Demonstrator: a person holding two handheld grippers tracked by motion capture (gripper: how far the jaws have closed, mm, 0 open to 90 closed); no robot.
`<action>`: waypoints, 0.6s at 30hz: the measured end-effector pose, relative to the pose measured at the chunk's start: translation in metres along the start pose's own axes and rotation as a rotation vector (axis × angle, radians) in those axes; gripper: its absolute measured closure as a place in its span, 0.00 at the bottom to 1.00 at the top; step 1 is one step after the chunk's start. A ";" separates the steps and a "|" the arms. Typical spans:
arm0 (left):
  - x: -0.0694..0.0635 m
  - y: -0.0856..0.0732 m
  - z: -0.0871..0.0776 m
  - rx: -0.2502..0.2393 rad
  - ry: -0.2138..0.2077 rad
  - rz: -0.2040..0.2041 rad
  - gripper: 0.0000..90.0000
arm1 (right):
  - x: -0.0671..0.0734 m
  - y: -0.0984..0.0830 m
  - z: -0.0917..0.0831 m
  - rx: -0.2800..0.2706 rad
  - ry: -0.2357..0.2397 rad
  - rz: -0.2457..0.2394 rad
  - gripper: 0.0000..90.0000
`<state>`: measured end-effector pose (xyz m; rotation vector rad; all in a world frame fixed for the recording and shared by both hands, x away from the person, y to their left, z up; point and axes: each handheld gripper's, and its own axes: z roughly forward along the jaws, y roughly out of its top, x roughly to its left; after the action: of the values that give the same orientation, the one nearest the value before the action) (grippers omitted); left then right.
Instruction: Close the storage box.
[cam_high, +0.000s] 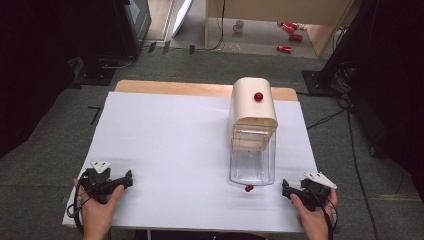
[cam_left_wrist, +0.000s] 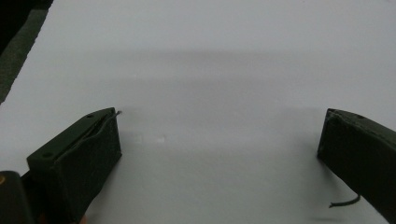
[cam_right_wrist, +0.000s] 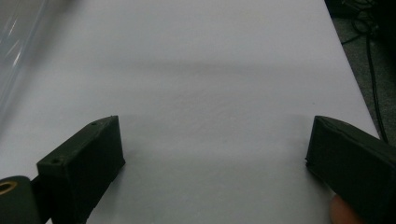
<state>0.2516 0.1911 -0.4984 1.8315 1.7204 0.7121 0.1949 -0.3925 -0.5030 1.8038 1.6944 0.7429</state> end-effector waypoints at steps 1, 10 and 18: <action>0.000 0.000 0.000 0.000 0.000 0.002 0.00 | 0.000 0.000 -0.001 0.003 0.001 0.004 0.04; 0.000 0.000 0.000 -0.002 0.000 0.001 0.00 | 0.018 -0.002 -0.023 -0.027 0.047 -0.011 0.04; 0.000 0.000 0.000 -0.001 0.000 0.000 0.00 | 0.034 -0.005 -0.043 -0.048 0.070 -0.032 0.04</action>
<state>0.2515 0.1910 -0.4985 1.8310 1.7197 0.7132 0.1622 -0.3575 -0.4757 1.7324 1.7317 0.8351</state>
